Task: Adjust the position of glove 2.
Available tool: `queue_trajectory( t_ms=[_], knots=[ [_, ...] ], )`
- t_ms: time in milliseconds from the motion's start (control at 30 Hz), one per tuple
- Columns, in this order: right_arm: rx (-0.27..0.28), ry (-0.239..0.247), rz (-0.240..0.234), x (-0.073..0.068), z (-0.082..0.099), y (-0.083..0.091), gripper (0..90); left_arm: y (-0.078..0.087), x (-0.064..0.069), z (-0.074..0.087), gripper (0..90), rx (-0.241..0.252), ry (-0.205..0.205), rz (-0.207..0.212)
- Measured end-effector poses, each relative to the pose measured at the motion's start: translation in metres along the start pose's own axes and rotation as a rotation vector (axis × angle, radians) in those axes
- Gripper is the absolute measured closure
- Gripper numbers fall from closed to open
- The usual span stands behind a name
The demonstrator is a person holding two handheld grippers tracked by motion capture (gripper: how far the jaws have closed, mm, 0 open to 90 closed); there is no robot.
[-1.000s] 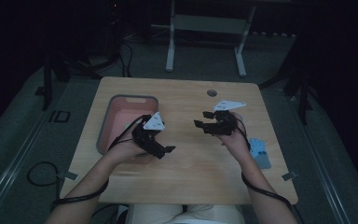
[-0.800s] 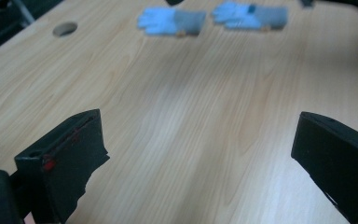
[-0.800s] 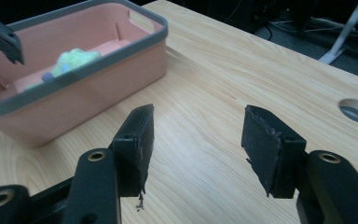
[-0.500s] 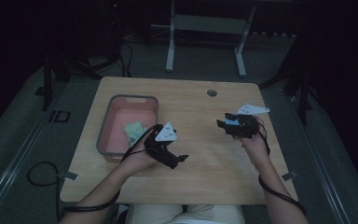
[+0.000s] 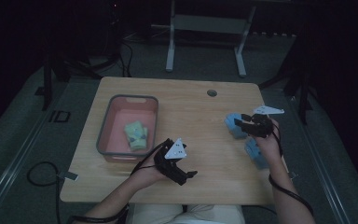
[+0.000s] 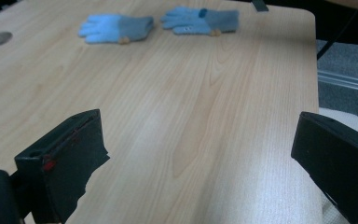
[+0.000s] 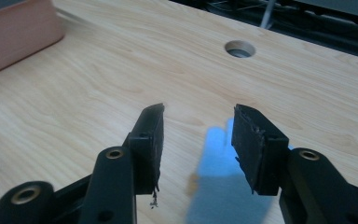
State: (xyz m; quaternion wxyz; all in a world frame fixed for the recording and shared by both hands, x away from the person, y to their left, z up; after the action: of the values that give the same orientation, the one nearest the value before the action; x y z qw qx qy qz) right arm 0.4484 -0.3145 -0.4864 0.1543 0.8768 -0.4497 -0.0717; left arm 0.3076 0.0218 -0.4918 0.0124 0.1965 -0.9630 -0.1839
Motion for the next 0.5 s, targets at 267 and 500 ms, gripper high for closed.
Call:
queue_trajectory(
  t_ms=[267,500],
  knots=[
    [-0.029,-0.015,0.049,0.018,0.008,-0.009,56.2,-0.012,0.009,0.027,2.5,0.004,0.026,0.013],
    [-0.077,-0.028,0.068,0.026,0.018,-0.021,56.3,-0.018,0.014,0.052,2.5,-0.02,0.031,0.02]
  ],
)
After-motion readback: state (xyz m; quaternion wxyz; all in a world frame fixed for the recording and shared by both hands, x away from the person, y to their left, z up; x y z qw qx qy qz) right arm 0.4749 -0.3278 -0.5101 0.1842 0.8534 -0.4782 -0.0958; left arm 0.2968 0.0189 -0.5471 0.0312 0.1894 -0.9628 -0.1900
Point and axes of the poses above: each handheld gripper's, and its own axes: y roughly backward along the jaws, z roughly out of its underside, x roughly to its right, the point moved 1 cm from there along -y, roughly forward along the jaws, and after that the axes turned 13 degrees about x, right-handed, at the moved point
